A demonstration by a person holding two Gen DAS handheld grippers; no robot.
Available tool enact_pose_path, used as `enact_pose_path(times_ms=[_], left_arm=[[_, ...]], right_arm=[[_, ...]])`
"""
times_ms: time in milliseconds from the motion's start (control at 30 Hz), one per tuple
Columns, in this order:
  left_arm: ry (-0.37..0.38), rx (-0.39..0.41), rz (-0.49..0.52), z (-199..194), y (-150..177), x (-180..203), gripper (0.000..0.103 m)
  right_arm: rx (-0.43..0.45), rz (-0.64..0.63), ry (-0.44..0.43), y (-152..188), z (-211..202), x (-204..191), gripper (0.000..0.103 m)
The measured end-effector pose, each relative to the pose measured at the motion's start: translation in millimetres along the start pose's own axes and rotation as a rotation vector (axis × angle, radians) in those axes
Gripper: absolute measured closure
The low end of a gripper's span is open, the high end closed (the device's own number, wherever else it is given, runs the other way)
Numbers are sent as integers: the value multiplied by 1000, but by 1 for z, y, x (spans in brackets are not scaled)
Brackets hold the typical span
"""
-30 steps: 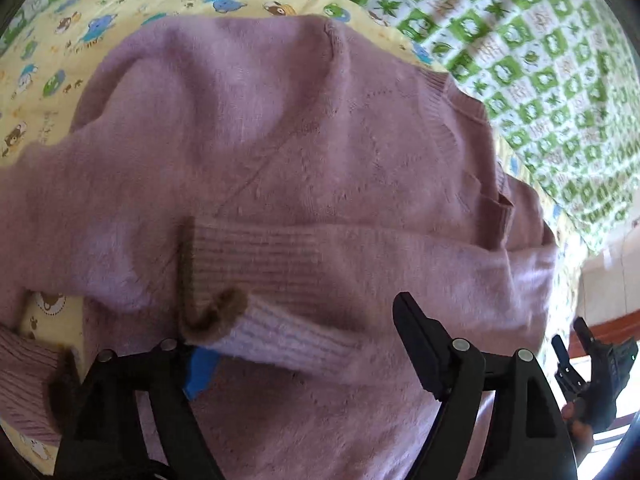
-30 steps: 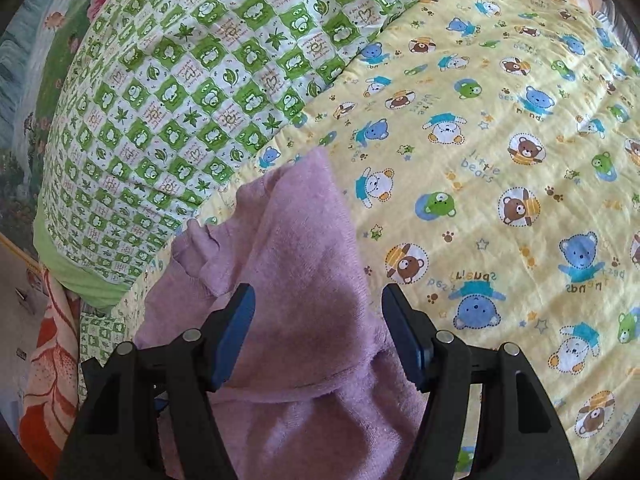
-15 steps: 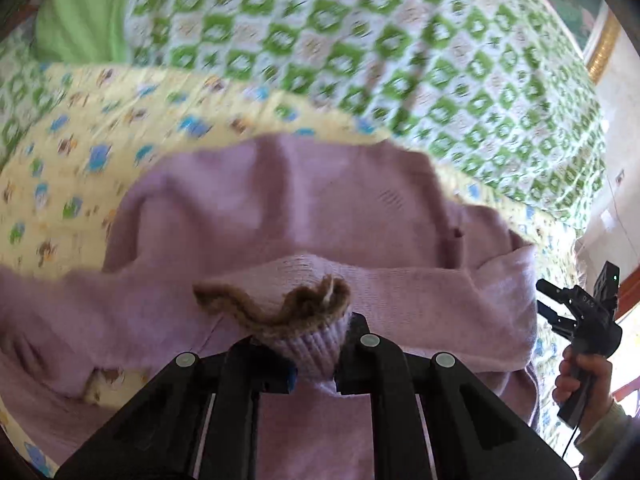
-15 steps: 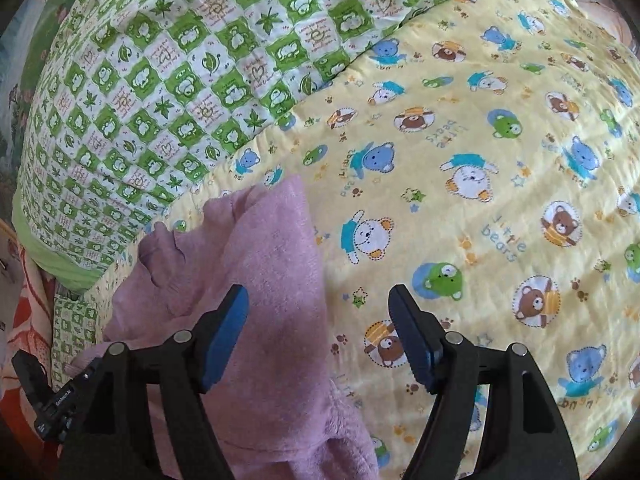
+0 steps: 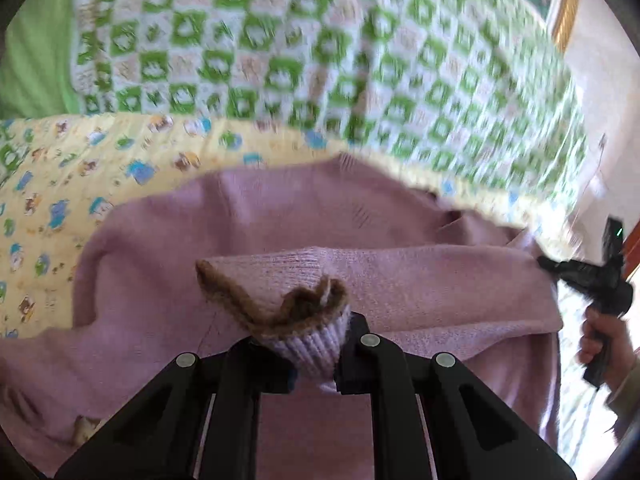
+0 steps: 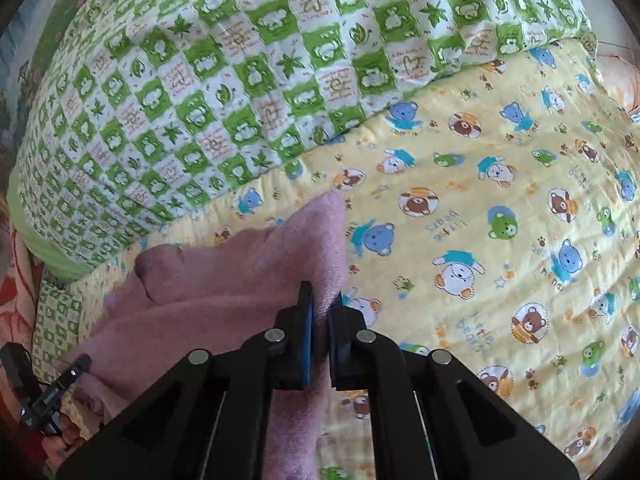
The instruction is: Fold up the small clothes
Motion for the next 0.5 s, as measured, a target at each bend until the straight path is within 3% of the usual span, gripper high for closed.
enact_pose_path(times_ms=[133, 233, 300, 367, 500], left_arm=[[-68, -107, 72, 26, 31, -5, 87], [-89, -120, 68, 19, 38, -14, 70], [-107, -106, 55, 8, 38, -22, 57], [-139, -100, 42, -4, 39, -33, 46], [-142, -123, -18, -20, 47, -55, 45]], right_arm=[[-52, -9, 61, 22, 22, 17, 96], [-61, 9, 76, 33, 30, 23, 94], [-61, 13, 97, 33, 27, 22, 89], [-56, -1, 128, 31, 19, 18, 77], [-23, -19, 112, 35, -3, 2, 63]])
Point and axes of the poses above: each gripper's, at about its wrist camera, not at the fingertips, and z roughly the way its jaws point, x to its right, y to its underside, the point moved 6 cm from there along z, roughly the way its jaws point, and after that the axes turned 10 degrees about x, right-handed, at the moved point
